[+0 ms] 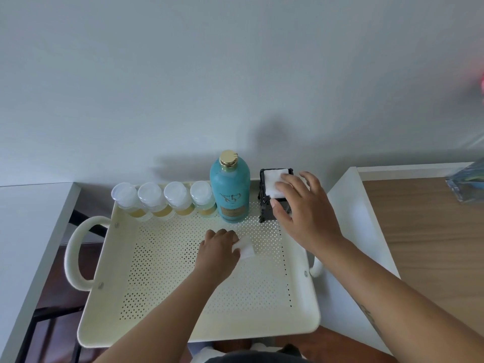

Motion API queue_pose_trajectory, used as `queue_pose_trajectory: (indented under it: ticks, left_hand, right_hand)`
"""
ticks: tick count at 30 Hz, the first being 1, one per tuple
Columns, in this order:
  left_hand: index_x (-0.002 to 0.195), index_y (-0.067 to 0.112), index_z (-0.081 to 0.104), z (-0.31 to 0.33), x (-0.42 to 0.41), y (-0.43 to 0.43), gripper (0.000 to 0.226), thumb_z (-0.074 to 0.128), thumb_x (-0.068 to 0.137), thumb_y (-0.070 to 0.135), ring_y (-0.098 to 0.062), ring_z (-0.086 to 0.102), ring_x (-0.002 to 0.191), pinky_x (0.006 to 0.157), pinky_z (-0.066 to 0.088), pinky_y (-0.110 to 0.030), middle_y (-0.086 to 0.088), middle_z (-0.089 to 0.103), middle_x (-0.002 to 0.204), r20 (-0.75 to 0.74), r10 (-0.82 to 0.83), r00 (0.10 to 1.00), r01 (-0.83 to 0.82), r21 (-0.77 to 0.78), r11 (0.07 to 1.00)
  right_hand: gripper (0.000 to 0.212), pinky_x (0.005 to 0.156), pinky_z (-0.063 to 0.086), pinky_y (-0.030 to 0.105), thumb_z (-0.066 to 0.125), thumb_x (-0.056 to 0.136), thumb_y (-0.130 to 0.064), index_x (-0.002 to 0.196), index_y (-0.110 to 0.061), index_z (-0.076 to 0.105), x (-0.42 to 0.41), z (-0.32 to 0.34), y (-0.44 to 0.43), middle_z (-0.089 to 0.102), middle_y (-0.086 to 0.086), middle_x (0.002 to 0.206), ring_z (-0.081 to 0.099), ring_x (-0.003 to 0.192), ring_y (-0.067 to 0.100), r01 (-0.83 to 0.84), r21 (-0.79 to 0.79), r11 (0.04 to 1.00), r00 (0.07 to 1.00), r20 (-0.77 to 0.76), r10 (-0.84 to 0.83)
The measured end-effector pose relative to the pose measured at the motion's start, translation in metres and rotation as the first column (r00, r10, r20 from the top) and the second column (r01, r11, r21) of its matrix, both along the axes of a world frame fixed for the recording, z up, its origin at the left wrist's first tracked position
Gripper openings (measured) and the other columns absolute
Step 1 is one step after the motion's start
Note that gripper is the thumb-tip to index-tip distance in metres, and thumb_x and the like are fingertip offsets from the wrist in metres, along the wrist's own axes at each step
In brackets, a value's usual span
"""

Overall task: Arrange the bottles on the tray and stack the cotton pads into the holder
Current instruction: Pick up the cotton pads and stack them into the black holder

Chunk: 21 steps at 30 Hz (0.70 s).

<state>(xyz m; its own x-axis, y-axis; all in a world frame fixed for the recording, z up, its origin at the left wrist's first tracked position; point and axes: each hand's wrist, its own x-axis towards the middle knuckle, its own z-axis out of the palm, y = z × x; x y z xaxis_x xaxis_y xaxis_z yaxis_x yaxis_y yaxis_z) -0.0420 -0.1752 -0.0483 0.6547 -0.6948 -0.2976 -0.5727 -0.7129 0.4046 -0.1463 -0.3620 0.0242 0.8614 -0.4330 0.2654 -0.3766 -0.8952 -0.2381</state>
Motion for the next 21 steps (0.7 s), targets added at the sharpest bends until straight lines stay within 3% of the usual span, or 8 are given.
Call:
queue_pose_trajectory:
  ticks: [4,7,9,14,19,21]
  left_hand:
    - [0.103,0.020,0.062,0.007,0.003,0.006,0.015,0.062,0.088,0.024,-0.017,0.055,0.089,0.071,0.050,-0.029,0.002,0.062,0.100,-0.203,0.158,0.966,-0.185,-0.122,0.975]
    - [0.086,0.026,0.059,0.016,0.002,0.011,0.009,0.068,0.087,0.026,-0.006,0.055,0.071,0.052,0.041,-0.012,0.009,0.062,0.092,-0.374,0.272,0.887,-0.359,-0.187,0.914]
    - [0.081,0.028,0.061,0.021,0.000,0.014,0.009,0.069,0.085,0.028,-0.006,0.053,0.063,0.044,0.038,-0.010,0.010,0.064,0.087,-0.470,0.315,0.825,-0.448,-0.204,0.870]
    - [0.085,0.026,0.071,0.042,-0.006,0.020,0.008,0.068,0.088,0.033,-0.010,0.060,0.066,0.059,0.048,-0.026,0.002,0.073,0.079,-0.671,0.307,0.675,-0.602,-0.261,0.754]
    - [0.093,0.026,0.074,0.060,-0.009,0.022,0.012,0.067,0.089,0.035,-0.012,0.066,0.080,0.075,0.051,-0.032,0.000,0.075,0.088,-0.800,0.165,0.577,-0.644,-0.320,0.695]
    - [0.095,0.025,0.073,0.067,-0.009,0.022,0.020,0.071,0.083,0.040,-0.011,0.065,0.081,0.077,0.049,-0.033,-0.001,0.074,0.091,-0.833,0.103,0.544,-0.651,-0.342,0.678]
  right_hand:
    - [0.038,0.097,0.044,0.042,0.044,0.093,-0.044,0.115,-0.018,0.062,0.001,-0.001,0.001,0.060,-0.002,0.129,0.041,0.127,0.031,0.004,-0.018,1.000,1.000,-0.018,-0.004]
    - [0.040,0.097,0.044,0.042,0.040,0.093,-0.048,0.112,-0.020,0.062,0.001,-0.002,0.000,0.062,-0.005,0.126,0.040,0.127,0.031,0.004,-0.025,1.000,0.999,-0.035,-0.005]
    - [0.042,0.097,0.043,0.042,0.039,0.093,-0.049,0.111,-0.021,0.063,0.002,-0.002,0.000,0.063,-0.006,0.125,0.040,0.127,0.030,0.003,-0.029,1.000,0.999,-0.047,-0.004]
    - [0.040,0.097,0.043,0.043,0.042,0.093,-0.048,0.111,-0.020,0.063,0.002,-0.001,0.000,0.063,-0.004,0.125,0.041,0.127,0.031,-0.016,-0.018,1.000,1.000,-0.027,0.015]
    - [0.024,0.092,0.040,0.037,0.062,0.088,-0.034,0.105,-0.018,0.068,-0.010,0.008,0.019,0.066,-0.004,0.108,0.050,0.110,0.025,-0.051,-0.001,0.999,0.966,0.254,0.050]
    - [0.024,0.087,0.040,0.031,0.064,0.087,-0.035,0.104,-0.018,0.067,-0.017,0.010,0.039,0.064,-0.005,0.101,0.050,0.101,0.018,-0.077,0.124,0.989,0.949,0.314,0.034]
